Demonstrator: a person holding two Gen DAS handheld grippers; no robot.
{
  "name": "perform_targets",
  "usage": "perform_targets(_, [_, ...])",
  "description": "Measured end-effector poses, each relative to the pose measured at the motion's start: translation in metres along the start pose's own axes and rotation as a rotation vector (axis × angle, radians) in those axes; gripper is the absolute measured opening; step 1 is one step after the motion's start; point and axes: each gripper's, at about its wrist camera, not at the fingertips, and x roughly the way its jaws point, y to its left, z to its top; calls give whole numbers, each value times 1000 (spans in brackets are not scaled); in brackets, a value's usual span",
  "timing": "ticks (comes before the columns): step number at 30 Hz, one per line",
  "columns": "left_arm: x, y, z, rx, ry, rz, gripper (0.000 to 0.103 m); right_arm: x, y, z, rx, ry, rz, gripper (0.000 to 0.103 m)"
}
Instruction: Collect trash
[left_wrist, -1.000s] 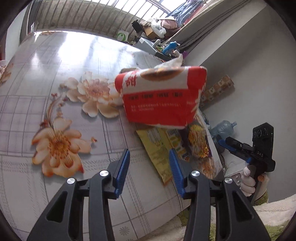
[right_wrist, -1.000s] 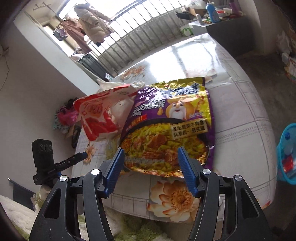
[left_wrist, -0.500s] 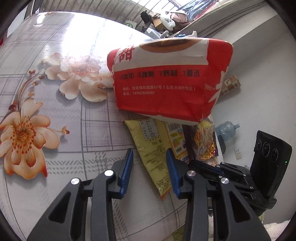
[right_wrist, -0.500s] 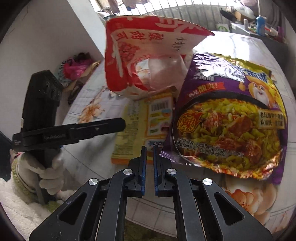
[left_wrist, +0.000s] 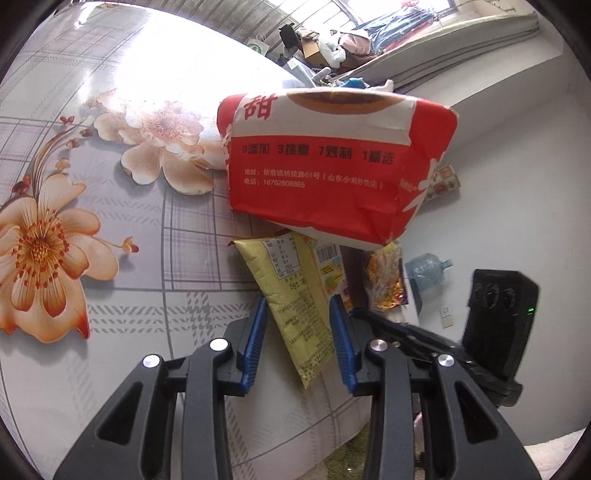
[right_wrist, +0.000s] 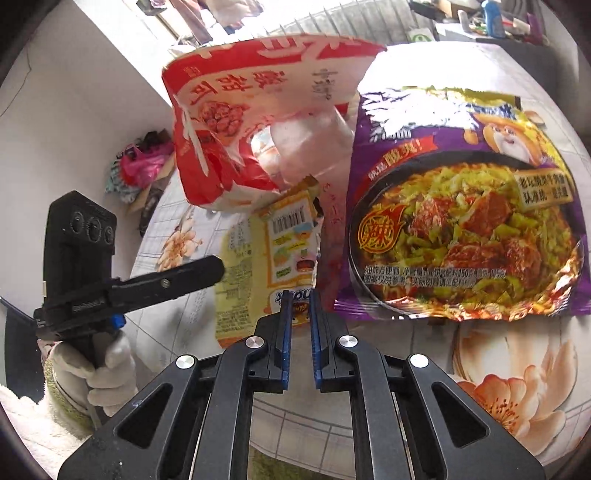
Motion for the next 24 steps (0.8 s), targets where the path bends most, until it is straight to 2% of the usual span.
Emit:
perform_targets(2, [-8,0,0,-26,-7,-106,32,4,-1,-2,9,11,18,9])
perform_targets(4, [-12,-1,-1,-30,-14,-156,32,8,1,-3,10,15,34,9])
perform_targets(7, [-3,-6,-3,0,-4,-83,32,14,2,-5,2,20,39,9])
perform_targets(9, [5,-8,-4,8,11,-37,24,17,6,-5,-5,21,35,9])
perform_targets(11, [10,-12,-6,32,14,34,10,18,10,-5,-21,11,18,9])
perform_targets(13, [10,-14,-7,45,6,73,8,12,9,-7,-23,-16,-14,11])
perform_targets(15, [5,-16,-8,50,-15,81,7,3,2,-7,-2,-46,-42,17])
perform_targets(17, [-1,-20,-12,79,-37,123,7,-4,-5,-8,30,-80,-77,40])
perform_targets(19, [-6,-22,-14,105,-54,155,7,-7,-12,-8,65,-100,-105,50])
perform_targets(22, [0,-28,-14,118,-40,192,7,-5,-21,-8,122,-78,-120,51])
perform_targets(24, [1,-26,-16,129,-33,214,7,-5,-29,-9,172,-83,-87,52])
